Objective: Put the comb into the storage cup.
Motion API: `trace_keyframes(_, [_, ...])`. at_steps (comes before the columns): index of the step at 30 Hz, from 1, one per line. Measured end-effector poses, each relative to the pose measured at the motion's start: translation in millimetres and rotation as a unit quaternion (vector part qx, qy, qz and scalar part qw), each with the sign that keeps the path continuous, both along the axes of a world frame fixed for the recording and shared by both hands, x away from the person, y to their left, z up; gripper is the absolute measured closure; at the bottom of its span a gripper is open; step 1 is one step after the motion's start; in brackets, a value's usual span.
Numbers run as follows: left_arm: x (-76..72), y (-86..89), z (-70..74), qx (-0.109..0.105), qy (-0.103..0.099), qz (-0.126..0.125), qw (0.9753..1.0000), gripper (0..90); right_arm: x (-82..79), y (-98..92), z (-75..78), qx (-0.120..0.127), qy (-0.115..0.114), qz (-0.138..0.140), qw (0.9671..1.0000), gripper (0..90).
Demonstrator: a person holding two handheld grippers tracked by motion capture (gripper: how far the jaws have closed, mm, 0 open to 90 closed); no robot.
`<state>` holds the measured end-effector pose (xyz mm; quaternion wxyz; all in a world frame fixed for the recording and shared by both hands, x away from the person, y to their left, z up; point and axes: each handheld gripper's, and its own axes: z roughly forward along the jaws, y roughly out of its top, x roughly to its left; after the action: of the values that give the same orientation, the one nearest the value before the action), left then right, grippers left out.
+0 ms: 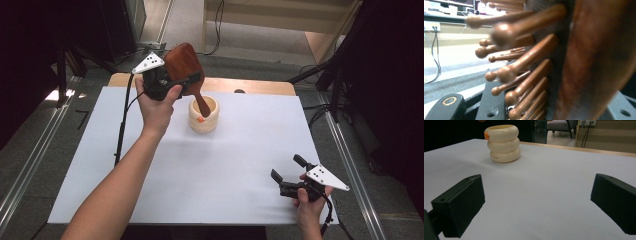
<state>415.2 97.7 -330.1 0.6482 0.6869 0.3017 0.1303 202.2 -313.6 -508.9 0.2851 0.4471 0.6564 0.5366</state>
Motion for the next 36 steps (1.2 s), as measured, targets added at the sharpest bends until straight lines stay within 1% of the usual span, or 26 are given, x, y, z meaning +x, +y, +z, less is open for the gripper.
trace_keyframes(4, [4.3,-1.7,-0.9,-0.002,0.0,0.005,1.0,54.5,0.2,-0.2,-0.1,-0.001,-0.001,0.0,1.0,0.0])
trace_keyframes(8, [8.3,-3.6,-3.9,0.006,-0.002,0.015,0.9999,54.3,0.4,-0.2,-0.5,0.0,0.0,0.0,1.0,0.0])
trace_keyframes(13, [12.8,-5.5,-8.7,0.01,0.0,0.02,0.9998,54.3,0.5,-0.4,-0.5,0.001,0.0,-0.001,1.0,0.0])
trace_keyframes(16, [15.8,-6.7,-11.0,0.004,0.004,0.02,0.9998,54.1,0.6,-0.4,-0.5,0.002,0.0,0.0,1.0,0.0])
trace_keyframes(21, [20.6,-7.5,-14.3,0.009,0.004,0.032,0.9994,54.2,0.7,-0.4,-0.6,0.003,0.001,-0.001,1.0,0.0])
trace_keyframes(23, [22.6,-7.5,-16.2,0.008,0.005,0.032,0.9995,54.1,0.8,-0.4,-0.7,0.004,0.001,-0.001,1.0,0.0])
trace_keyframes(25, [23.4,-8.3,-17.7,0.014,0.003,0.036,0.9992,54.1,1.0,-0.5,-0.9,0.004,0.001,0.0,1.0,0.0])
trace_keyframes(28, [24.6,-9.4,-20.0,0.017,-0.001,0.034,0.9993,54.0,1.3,-0.4,-1.0,0.004,0.001,-0.001,1.0,0.0])
trace_keyframes(31, [25.4,-10.9,-22.2,0.02,-0.002,0.037,0.9991,53.9,1.3,-0.4,-1.1,0.004,0.001,0.0,1.0,0.0])
trace_keyframes(36, [28.2,-13.7,-28.2,0.022,0.002,0.039,0.999,53.7,1.5,-0.5,-1.3,0.005,0.001,0.0,1.0,0.0])
